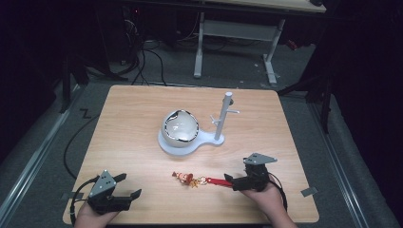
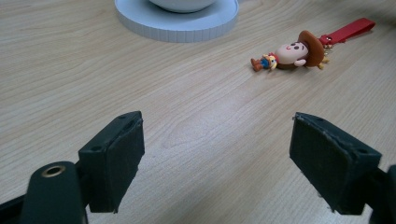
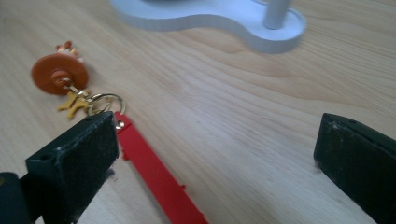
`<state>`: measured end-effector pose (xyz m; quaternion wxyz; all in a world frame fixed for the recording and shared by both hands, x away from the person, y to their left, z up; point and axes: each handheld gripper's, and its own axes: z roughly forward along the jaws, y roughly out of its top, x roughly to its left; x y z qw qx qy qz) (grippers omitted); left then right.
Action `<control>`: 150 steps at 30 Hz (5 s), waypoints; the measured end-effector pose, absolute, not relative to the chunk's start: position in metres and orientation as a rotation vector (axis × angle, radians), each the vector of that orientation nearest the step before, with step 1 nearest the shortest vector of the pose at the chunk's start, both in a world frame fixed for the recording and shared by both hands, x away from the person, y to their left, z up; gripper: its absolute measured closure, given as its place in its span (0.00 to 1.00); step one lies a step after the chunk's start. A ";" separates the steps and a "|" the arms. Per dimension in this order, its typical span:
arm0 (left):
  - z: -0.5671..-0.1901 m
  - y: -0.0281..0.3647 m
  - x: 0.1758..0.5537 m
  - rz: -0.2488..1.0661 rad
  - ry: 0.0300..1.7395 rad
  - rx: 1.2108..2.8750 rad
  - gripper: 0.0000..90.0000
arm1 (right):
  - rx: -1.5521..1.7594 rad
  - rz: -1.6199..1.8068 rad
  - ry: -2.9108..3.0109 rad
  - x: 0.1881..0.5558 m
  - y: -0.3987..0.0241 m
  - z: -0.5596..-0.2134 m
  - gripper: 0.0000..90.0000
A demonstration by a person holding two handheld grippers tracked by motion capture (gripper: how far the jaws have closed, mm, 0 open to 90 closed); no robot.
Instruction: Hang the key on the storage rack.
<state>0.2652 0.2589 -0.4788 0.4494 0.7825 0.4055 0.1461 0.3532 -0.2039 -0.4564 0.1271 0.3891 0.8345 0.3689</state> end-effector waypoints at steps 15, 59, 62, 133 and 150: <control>-0.477 0.253 0.266 0.361 0.961 1.961 0.21 | 0.810 0.864 2.760 0.349 -0.151 -0.453 0.32; -0.476 0.253 0.266 0.370 0.939 1.980 0.21 | 0.354 -0.087 3.126 0.393 -0.066 -0.450 0.75; -0.476 0.253 0.266 0.371 0.937 1.982 0.21 | 0.331 -0.100 3.141 0.392 -0.063 -0.455 0.77; -0.478 0.253 0.266 0.370 0.949 1.987 0.21 | 0.764 0.085 2.943 0.414 -0.152 -0.311 0.83; -0.477 0.253 0.266 0.371 0.951 1.990 0.21 | 0.834 0.088 2.859 0.423 -0.173 -0.275 0.83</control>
